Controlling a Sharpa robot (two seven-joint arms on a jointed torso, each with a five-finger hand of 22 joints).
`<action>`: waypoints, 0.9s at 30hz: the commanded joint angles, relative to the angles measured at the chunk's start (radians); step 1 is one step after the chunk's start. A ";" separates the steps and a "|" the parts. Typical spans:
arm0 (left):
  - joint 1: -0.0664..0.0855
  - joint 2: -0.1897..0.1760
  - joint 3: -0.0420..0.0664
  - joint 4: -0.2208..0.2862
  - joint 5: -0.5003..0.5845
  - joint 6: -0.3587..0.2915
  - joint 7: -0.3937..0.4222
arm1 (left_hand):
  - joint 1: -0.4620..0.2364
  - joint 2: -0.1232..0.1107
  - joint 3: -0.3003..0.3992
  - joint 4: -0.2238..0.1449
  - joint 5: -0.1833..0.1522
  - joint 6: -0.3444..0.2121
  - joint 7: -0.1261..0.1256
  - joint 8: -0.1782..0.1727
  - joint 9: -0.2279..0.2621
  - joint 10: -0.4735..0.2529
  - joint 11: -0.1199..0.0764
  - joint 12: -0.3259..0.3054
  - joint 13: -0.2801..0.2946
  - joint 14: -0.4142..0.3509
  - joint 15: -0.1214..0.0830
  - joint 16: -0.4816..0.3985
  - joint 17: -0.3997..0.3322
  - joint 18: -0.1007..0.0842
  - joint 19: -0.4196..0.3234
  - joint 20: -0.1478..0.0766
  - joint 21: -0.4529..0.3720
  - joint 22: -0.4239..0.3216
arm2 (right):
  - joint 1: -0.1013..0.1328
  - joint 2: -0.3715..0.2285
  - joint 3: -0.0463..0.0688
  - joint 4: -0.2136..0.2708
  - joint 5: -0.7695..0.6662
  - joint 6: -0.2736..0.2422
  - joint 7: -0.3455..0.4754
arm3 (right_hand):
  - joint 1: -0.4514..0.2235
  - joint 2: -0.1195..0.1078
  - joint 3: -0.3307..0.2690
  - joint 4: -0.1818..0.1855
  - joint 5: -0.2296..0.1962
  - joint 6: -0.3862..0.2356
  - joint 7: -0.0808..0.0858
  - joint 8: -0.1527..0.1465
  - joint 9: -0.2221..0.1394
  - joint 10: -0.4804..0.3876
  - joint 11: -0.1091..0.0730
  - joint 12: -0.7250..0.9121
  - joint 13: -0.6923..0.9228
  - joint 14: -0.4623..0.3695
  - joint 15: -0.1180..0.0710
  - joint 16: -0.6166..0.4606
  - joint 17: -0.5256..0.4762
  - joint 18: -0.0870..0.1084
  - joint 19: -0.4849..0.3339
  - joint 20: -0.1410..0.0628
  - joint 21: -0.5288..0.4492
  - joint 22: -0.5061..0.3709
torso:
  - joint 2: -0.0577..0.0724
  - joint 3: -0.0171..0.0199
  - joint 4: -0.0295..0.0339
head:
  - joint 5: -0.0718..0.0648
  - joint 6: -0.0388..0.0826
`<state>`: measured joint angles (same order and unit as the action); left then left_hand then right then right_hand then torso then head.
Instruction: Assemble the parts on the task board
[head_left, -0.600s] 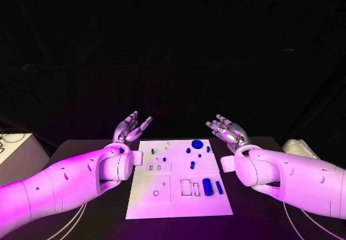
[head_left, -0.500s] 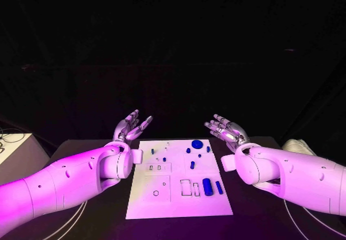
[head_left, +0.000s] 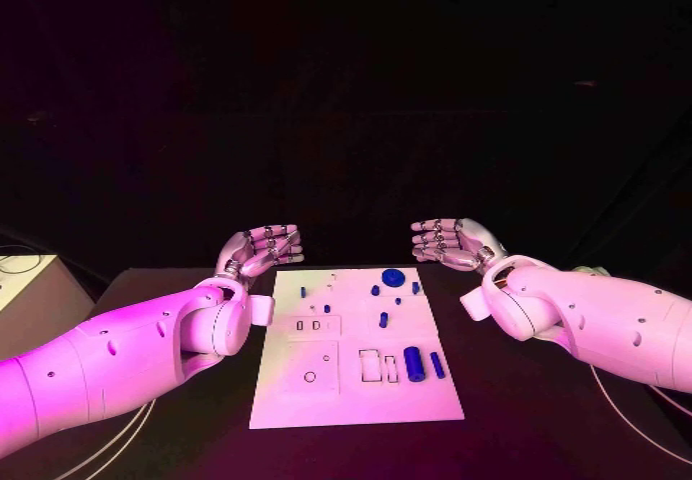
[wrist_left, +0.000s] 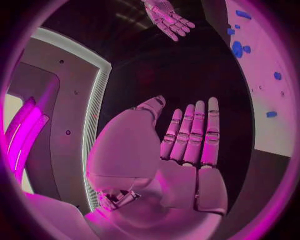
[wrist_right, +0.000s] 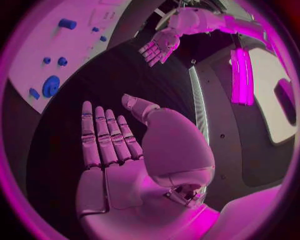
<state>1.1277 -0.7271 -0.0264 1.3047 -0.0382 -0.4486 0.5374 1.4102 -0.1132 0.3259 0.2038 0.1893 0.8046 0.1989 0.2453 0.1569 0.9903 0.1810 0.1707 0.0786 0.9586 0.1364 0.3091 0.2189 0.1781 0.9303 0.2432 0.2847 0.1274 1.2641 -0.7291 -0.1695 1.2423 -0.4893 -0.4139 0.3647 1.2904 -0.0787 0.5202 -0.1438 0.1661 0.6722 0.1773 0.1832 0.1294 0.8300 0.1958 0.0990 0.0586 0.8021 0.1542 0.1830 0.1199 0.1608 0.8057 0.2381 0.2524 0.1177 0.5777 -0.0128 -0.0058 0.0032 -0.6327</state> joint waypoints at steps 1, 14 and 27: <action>0.006 -0.022 0.001 0.033 -0.059 0.059 0.007 | 0.005 -0.019 0.045 -0.010 -0.003 0.049 0.016 0.026 0.017 0.080 -0.025 0.009 0.002 0.077 -0.031 0.049 0.045 0.006 0.066 -0.033 0.042 0.015 | 0.012 0.006 0.001 -0.010 -0.336 -0.014 -0.041 | 0.055 -0.015 -0.010 -0.043 0.000 0.251 0.031 0.055 0.033 0.296 -0.051 -0.003 0.004 0.303 -0.074 0.066 0.046 0.012 0.272 -0.086 0.188 0.090 | 0.020 0.0011 0.0034 | -0.004 0.004; 0.025 -0.149 0.010 0.226 -0.121 0.111 -0.038 | -0.017 -0.070 0.177 -0.121 -0.011 0.109 -0.018 0.047 0.094 0.215 -0.075 -0.057 -0.008 0.211 -0.104 0.408 0.368 -0.001 0.132 -0.124 0.416 0.242 | 0.080 0.031 0.002 -0.039 -0.767 0.065 -0.178 | 0.009 -0.067 0.049 -0.042 0.025 0.339 -0.017 0.011 0.039 0.431 -0.110 -0.035 0.008 0.605 -0.156 0.168 0.210 0.023 0.393 -0.145 0.547 0.317 | 0.093 -0.0009 0.0177 | -0.031 0.025; 0.038 -0.232 0.018 0.343 -0.125 0.131 -0.088 | -0.075 -0.093 0.189 -0.126 -0.012 0.076 -0.016 0.028 0.116 0.208 -0.071 -0.070 -0.001 0.214 -0.103 0.511 0.456 0.004 0.130 -0.119 0.518 0.302 | 0.103 0.080 0.002 -0.082 -0.965 0.063 -0.233 | -0.021 -0.157 0.135 -0.002 0.052 0.301 -0.011 -0.039 0.060 0.366 -0.100 -0.039 0.004 0.552 -0.152 0.320 0.333 0.000 0.418 -0.141 0.725 0.540 | 0.154 -0.0077 0.0362 | -0.045 0.051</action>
<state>1.1635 -0.9579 -0.0092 1.6400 -0.1494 -0.3502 0.4696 1.3443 -0.2084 0.5119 0.0743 0.1814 0.8862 0.1838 0.2769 0.2717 1.1990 0.1092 0.1013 0.0763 1.1736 0.0309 0.8170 0.6737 0.1780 1.0539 0.1215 0.7999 0.4284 1.3655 -0.6526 -0.1684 1.1634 -1.3676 -0.3530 0.1648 1.2705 -0.2285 0.6507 -0.1459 0.2237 0.9780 0.1673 0.1465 0.1890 1.2072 0.0945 0.0638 0.0633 1.3742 0.0018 0.5119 0.4546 0.1480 1.2557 0.0958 1.0223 0.7187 0.7138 -0.0174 0.0231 -0.0402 -0.5824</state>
